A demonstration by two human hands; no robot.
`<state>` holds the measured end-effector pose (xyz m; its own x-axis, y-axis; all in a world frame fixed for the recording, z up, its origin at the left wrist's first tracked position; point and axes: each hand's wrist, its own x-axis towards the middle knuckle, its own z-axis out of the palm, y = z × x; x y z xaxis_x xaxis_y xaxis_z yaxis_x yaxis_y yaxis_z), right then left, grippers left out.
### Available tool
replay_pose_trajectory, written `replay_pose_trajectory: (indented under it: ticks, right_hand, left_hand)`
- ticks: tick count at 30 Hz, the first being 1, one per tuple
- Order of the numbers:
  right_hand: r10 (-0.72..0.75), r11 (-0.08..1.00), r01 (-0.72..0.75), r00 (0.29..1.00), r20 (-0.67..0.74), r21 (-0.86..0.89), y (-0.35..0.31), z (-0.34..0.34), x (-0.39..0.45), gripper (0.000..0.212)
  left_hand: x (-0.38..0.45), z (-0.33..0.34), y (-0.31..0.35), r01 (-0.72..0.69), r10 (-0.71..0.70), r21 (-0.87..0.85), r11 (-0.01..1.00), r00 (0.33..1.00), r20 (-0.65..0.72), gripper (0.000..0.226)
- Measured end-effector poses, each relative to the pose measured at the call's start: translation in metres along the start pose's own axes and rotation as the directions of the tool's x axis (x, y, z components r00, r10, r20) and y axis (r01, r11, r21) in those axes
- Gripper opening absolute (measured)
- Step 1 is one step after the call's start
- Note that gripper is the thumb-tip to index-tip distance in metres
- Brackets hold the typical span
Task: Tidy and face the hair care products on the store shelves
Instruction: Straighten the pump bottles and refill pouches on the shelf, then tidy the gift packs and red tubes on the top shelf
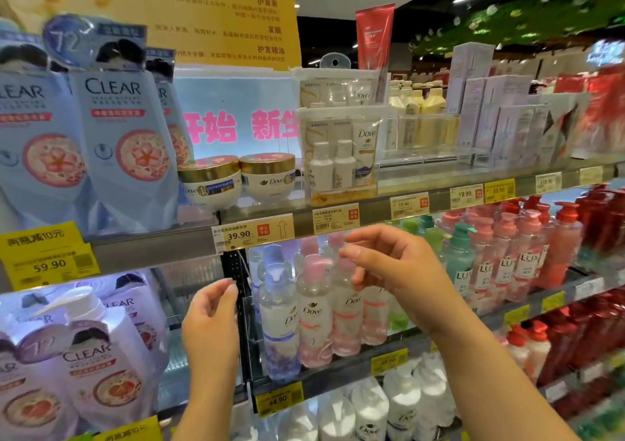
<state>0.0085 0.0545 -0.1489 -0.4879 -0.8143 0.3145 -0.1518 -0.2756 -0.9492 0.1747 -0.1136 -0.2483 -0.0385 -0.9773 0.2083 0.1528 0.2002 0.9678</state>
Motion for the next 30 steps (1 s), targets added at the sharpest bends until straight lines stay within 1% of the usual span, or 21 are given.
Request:
replay_pose_trajectory:
  ticks: [3, 7, 10, 13, 16, 21, 23, 25, 30]
  right_hand:
    - [-0.058, 0.997, 0.057, 0.998, 0.015, 0.049, -0.007, -0.012, 0.008, 0.016]
    - [-0.093, 0.993, 0.086, 0.992, 0.085, 0.086, -0.005, -0.027, 0.018, 0.023]
    - [-0.094, 0.993, 0.082, 0.987, 0.128, 0.09, -0.003, -0.045, 0.026, 0.023]
    - [-0.094, 0.994, 0.084, 0.985, 0.143, 0.076, -0.007, -0.075, 0.039, 0.017]
    - [-0.128, 0.992, 0.125, 0.981, 0.145, 0.029, -0.015, -0.115, 0.053, 0.014]
    - [-0.177, 0.984, 0.18, 0.971, 0.163, 0.0, -0.028, -0.177, 0.072, 0.017]
    - [-0.178, 0.983, 0.183, 0.966, 0.191, -0.014, -0.034, -0.19, 0.082, 0.019]
    - [-0.187, 0.979, 0.201, 0.958, 0.219, -0.043, -0.043, -0.197, 0.098, 0.018]
    - [-0.285, 0.94, 0.324, 0.92, 0.271, -0.111, -0.073, -0.192, 0.16, 0.022]
  left_hand:
    - [-0.019, 0.01, 0.03, -0.114, 0.114, -0.002, 0.993, 0.993, 0.02, 0.01]
    - [-0.037, 0.034, 0.066, -0.217, 0.217, -0.017, 0.976, 0.97, 0.11, 0.011]
    - [-0.051, 0.064, 0.084, -0.241, 0.244, -0.036, 0.97, 0.955, 0.166, 0.011]
    - [-0.069, 0.106, 0.1, -0.271, 0.281, -0.076, 0.96, 0.935, 0.215, 0.01]
    - [-0.082, 0.155, 0.108, -0.305, 0.323, -0.11, 0.946, 0.909, 0.263, 0.009]
    - [-0.095, 0.224, 0.112, -0.296, 0.334, -0.163, 0.941, 0.891, 0.309, 0.011]
    - [-0.096, 0.239, 0.113, -0.299, 0.336, -0.164, 0.94, 0.893, 0.301, 0.01]
    - [-0.093, 0.247, 0.118, -0.306, 0.341, -0.166, 0.937, 0.903, 0.263, 0.009]
    - [-0.084, 0.251, 0.13, -0.334, 0.356, -0.143, 0.932, 0.918, 0.175, 0.01]
